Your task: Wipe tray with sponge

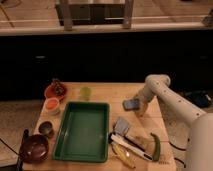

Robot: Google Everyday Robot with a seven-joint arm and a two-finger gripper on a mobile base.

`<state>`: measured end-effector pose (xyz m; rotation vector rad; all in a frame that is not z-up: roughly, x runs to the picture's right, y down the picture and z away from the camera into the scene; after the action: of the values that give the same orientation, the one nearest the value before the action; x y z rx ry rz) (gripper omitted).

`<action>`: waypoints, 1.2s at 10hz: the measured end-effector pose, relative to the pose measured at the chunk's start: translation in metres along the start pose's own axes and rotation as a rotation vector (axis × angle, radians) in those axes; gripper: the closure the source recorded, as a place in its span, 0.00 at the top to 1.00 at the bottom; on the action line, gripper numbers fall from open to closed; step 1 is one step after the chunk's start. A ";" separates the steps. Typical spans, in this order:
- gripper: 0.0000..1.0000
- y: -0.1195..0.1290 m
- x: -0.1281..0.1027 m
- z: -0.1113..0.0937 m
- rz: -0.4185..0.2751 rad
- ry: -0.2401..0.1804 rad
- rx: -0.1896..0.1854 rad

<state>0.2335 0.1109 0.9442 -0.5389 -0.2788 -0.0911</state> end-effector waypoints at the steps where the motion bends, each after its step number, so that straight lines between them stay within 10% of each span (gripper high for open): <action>1: 0.30 0.000 0.001 -0.001 0.003 0.000 0.002; 4: 0.03 0.000 0.002 -0.006 0.001 0.001 0.004; 12: 0.00 0.005 0.009 -0.029 -0.004 0.023 0.000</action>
<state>0.2501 0.1005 0.9205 -0.5367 -0.2569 -0.1007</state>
